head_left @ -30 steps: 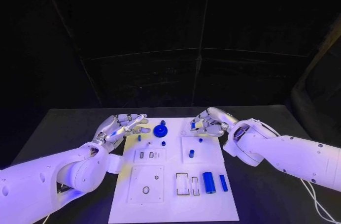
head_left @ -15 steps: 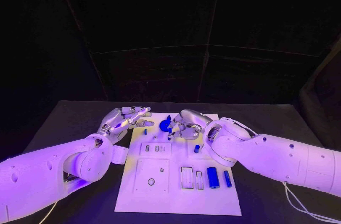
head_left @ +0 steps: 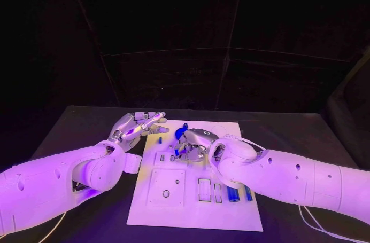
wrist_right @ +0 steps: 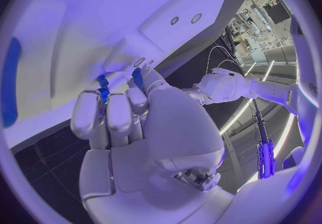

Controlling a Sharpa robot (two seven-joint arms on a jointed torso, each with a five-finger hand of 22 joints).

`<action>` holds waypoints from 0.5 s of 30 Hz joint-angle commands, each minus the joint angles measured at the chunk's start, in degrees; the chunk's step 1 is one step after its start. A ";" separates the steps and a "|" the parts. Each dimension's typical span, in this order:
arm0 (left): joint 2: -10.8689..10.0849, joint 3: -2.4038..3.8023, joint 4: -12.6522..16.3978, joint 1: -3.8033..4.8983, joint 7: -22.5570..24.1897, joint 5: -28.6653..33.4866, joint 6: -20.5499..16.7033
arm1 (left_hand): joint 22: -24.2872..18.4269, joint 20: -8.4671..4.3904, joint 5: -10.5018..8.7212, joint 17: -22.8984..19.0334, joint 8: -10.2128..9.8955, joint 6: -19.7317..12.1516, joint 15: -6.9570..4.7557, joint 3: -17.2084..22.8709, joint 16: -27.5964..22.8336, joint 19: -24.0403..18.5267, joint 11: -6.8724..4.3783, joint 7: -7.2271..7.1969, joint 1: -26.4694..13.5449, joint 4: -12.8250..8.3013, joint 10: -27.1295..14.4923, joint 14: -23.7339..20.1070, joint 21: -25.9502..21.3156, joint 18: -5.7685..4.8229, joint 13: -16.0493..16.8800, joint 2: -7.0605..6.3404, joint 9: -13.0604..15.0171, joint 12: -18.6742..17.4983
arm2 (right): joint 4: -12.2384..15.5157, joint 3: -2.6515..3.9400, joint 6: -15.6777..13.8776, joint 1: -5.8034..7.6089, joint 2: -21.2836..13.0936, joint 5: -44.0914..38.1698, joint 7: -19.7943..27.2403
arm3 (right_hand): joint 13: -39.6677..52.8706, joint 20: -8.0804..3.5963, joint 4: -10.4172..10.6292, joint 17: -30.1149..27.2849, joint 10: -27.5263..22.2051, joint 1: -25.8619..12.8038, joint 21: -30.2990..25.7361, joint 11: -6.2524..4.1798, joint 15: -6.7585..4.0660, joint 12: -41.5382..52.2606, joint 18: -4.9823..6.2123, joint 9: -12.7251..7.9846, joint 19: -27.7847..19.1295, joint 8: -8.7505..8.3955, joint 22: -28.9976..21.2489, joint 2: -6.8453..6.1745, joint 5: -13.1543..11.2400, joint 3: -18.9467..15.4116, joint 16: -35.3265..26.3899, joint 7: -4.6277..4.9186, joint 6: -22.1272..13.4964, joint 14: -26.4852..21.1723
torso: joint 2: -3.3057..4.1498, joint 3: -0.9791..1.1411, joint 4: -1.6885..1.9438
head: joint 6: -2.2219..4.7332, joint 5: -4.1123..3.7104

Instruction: Assemble the parts on the task board

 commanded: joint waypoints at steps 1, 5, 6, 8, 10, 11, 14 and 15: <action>0.10 0.05 -0.01 0.12 0.23 0.24 0.85 | -0.08 0.12 0.13 0.08 -0.40 -0.32 -0.02 -0.01 -0.34 -0.01 0.11 0.17 0.02 -0.32 -0.07 -0.29 -0.39 0.78 -0.07 0.33 -0.06 -0.21 | -0.44 0.00 0.59 -0.10 0.52 -2.52 -0.86 | 0.12 -0.02 0.09 0.19 -0.18 -0.44 -0.14 0.11 -0.11 -0.07 -0.87 0.10 -0.17 0.37 -0.04 0.11 0.22 0.41 -0.09 -0.75 1.33 0.74 | 0.14 0.07 0.05 | 0.04 0.26; 0.20 0.05 -0.09 0.13 0.21 0.24 0.92 | -0.10 0.12 0.13 0.08 -0.40 -0.32 -0.02 -0.01 -0.38 -0.04 0.12 0.18 0.01 -0.33 -0.07 -0.33 -0.41 0.78 -0.07 0.35 -0.06 -0.22 | -1.04 -0.02 0.87 -0.28 1.09 -3.00 -0.79 | 0.10 -0.02 0.05 0.22 -0.18 -0.49 -0.14 0.11 -0.11 -0.10 -0.86 0.08 -0.17 0.31 -0.05 0.02 0.28 0.49 -0.07 -0.74 1.29 0.75 | 0.16 0.08 0.15 | -0.08 0.37; 0.22 0.05 -0.11 0.13 0.20 0.24 0.94 | -0.10 0.12 0.13 0.08 -0.40 -0.32 -0.02 -0.01 -0.38 -0.04 0.12 0.18 0.01 -0.33 -0.07 -0.33 -0.41 0.78 -0.07 0.35 -0.06 -0.22 | -1.14 -0.02 1.07 -0.30 1.19 -3.07 -0.79 | 0.10 -0.02 0.05 0.22 -0.18 -0.50 -0.14 0.11 -0.11 -0.10 -0.86 0.08 -0.17 0.31 -0.05 0.01 0.28 0.49 -0.07 -0.74 1.28 0.75 | 0.16 0.06 0.16 | -0.10 0.38; 0.25 0.05 -0.17 0.13 0.19 0.24 0.96 | -0.10 0.12 0.13 0.08 -0.40 -0.32 -0.02 -0.01 -0.38 -0.04 0.12 0.18 0.01 -0.33 -0.07 -0.33 -0.41 0.78 -0.07 0.35 -0.06 -0.22 | -1.34 -0.03 1.70 -0.37 1.38 -3.29 -0.81 | 0.09 -0.02 0.04 0.24 -0.19 -0.58 -0.14 0.12 -0.11 -0.12 -0.87 0.06 -0.16 0.27 -0.04 -0.08 0.27 0.52 -0.06 -0.72 1.26 0.76 | 0.15 0.06 0.14 | -0.17 0.48; 0.27 0.05 -0.20 0.13 0.18 0.24 0.98 | -0.10 0.12 0.13 0.08 -0.40 -0.32 -0.02 -0.01 -0.38 -0.04 0.12 0.18 0.01 -0.33 -0.07 -0.33 -0.41 0.78 -0.07 0.35 -0.06 -0.22 | -1.43 -0.03 2.17 -0.44 1.47 -3.42 -0.86 | 0.05 -0.02 0.03 0.23 -0.21 -0.73 -0.14 0.14 -0.10 -0.17 -0.87 0.03 -0.16 0.20 -0.03 -0.24 0.22 0.57 -0.06 -0.70 1.21 0.76 | 0.10 0.07 0.09 | -0.34 0.54; 0.28 0.05 -0.21 0.13 0.18 0.24 1.00 | -0.10 0.12 0.13 0.08 -0.40 -0.32 -0.02 -0.01 -0.38 -0.04 0.12 0.18 0.01 -0.33 -0.07 -0.33 -0.41 0.78 -0.07 0.35 -0.06 -0.22 | -1.48 -0.03 2.50 -0.50 1.52 -3.48 -0.90 | 0.01 -0.02 0.03 0.21 -0.23 -0.78 -0.15 0.15 -0.10 -0.22 -0.86 0.02 -0.17 0.18 -0.06 -0.30 0.20 0.59 -0.06 -0.69 1.20 0.76 | 0.10 0.07 0.08 | -0.36 0.55; 0.31 0.05 -0.25 0.13 0.16 0.24 1.04 | -0.10 0.12 0.13 0.08 -0.40 -0.32 -0.02 -0.01 -0.38 -0.04 0.12 0.18 0.01 -0.33 -0.07 -0.33 -0.41 0.78 -0.07 0.35 -0.06 -0.22 | -1.61 -0.03 3.27 -0.63 1.66 -3.70 -0.95 | -0.17 0.00 0.03 0.15 -0.37 -1.01 -0.18 0.19 -0.07 -0.45 -0.85 -0.04 -0.21 0.05 -0.12 -0.52 0.12 0.66 -0.10 -0.62 1.07 0.75 | 0.09 0.09 0.02 | -0.43 0.63; 0.31 0.05 -0.26 0.13 0.16 0.24 1.05 | -0.10 0.12 0.13 0.08 -0.40 -0.32 -0.02 -0.01 -0.38 -0.04 0.12 0.18 0.01 -0.33 -0.07 -0.33 -0.41 0.78 -0.07 0.35 -0.06 -0.22 | -1.62 -0.03 3.43 -0.67 1.67 -3.76 -0.96 | -0.17 0.00 0.03 0.15 -0.37 -1.01 -0.18 0.19 -0.07 -0.45 -0.85 -0.04 -0.21 0.05 -0.12 -0.52 0.12 0.66 -0.10 -0.62 1.07 0.75 | 0.08 0.12 0.02 | -0.52 0.67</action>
